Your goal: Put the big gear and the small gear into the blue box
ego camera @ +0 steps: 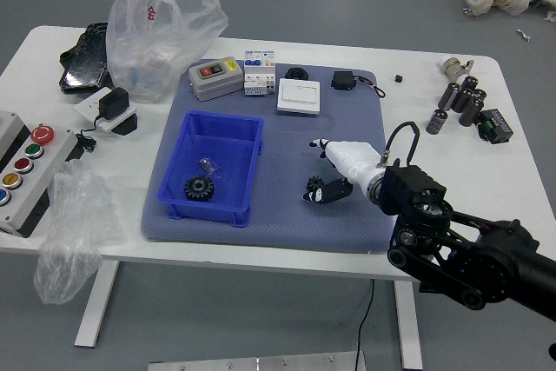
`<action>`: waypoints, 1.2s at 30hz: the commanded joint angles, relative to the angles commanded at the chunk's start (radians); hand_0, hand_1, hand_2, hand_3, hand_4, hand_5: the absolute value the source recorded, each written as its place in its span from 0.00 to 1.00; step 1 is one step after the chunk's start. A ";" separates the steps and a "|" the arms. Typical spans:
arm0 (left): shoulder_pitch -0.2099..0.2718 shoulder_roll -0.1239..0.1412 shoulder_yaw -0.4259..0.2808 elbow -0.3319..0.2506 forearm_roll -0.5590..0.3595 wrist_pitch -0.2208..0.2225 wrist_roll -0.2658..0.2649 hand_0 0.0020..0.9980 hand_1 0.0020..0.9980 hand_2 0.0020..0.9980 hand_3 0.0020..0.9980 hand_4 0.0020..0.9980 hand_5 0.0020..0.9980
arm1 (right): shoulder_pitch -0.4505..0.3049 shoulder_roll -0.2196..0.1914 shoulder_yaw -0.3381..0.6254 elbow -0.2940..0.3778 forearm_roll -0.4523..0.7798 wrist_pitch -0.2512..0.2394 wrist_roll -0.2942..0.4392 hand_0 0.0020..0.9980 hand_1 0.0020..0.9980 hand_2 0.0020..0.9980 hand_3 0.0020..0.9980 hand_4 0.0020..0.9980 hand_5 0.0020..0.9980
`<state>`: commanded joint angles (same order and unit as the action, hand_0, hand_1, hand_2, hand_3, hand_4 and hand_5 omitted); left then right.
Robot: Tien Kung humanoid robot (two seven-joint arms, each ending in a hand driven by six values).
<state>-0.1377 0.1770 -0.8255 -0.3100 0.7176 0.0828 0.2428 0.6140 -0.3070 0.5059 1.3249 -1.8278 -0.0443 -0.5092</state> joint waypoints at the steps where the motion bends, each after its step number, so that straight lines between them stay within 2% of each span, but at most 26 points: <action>1: 0.000 0.000 0.000 0.000 0.000 0.000 0.000 0.66 0.59 0.59 0.73 0.74 0.61 | 0.001 0.001 -0.004 -0.001 0.005 -0.002 0.001 0.41 0.64 0.75 0.85 0.93 0.38; 6: -0.001 0.000 0.000 0.000 0.000 0.000 0.000 0.66 0.59 0.59 0.73 0.74 0.61 | 0.008 0.010 -0.030 -0.017 0.026 -0.014 0.005 0.41 0.64 0.75 0.85 0.93 0.38; 7: -0.002 0.000 0.000 0.000 0.001 0.000 0.000 0.66 0.59 0.59 0.73 0.74 0.61 | 0.008 0.012 -0.034 -0.022 0.029 -0.015 0.005 0.37 0.54 0.59 0.62 0.28 0.19; 12: -0.004 0.001 0.004 0.001 -0.004 0.000 -0.004 0.66 0.59 0.59 0.73 0.74 0.61 | 0.006 0.018 -0.045 -0.040 0.030 -0.010 -0.001 0.37 0.54 0.59 0.62 0.28 0.19; 13: -0.004 0.001 0.004 0.001 -0.004 0.000 -0.004 0.66 0.59 0.59 0.73 0.74 0.61 | 0.005 0.018 -0.046 -0.041 0.027 -0.013 -0.001 0.32 0.48 0.47 0.52 0.09 0.00; 18: -0.004 0.001 0.007 0.001 -0.006 0.000 -0.005 0.66 0.59 0.59 0.73 0.74 0.61 | 0.005 0.017 -0.044 -0.036 0.008 -0.046 0.012 0.32 0.48 0.47 0.52 0.09 0.00; 19: -0.004 0.000 0.007 0.001 -0.006 0.000 -0.005 0.66 0.59 0.59 0.73 0.74 0.61 | 0.005 0.017 -0.044 -0.035 0.006 -0.051 0.014 0.30 0.44 0.39 0.45 0.19 0.00; 29: -0.004 0.000 0.009 0.001 -0.007 -0.001 -0.006 0.66 0.59 0.59 0.74 0.74 0.61 | 0.022 0.007 -0.031 -0.016 -0.016 -0.075 0.029 0.29 0.44 0.38 0.45 0.17 0.00; 34: -0.003 0.000 0.007 0.001 -0.005 -0.001 -0.005 0.66 0.59 0.59 0.73 0.74 0.61 | 0.070 0.011 -0.036 -0.004 -0.028 -0.088 0.045 0.29 0.44 0.38 0.45 0.18 0.00; 36: -0.002 -0.001 0.006 0.000 -0.003 -0.001 -0.003 0.66 0.59 0.59 0.73 0.74 0.61 | 0.107 0.028 -0.063 -0.010 -0.033 -0.110 0.065 0.29 0.44 0.38 0.45 0.18 0.00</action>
<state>-0.1394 0.1763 -0.8199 -0.3098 0.7143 0.0822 0.2400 0.7214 -0.2786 0.4434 1.3150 -1.8612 -0.1543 -0.4446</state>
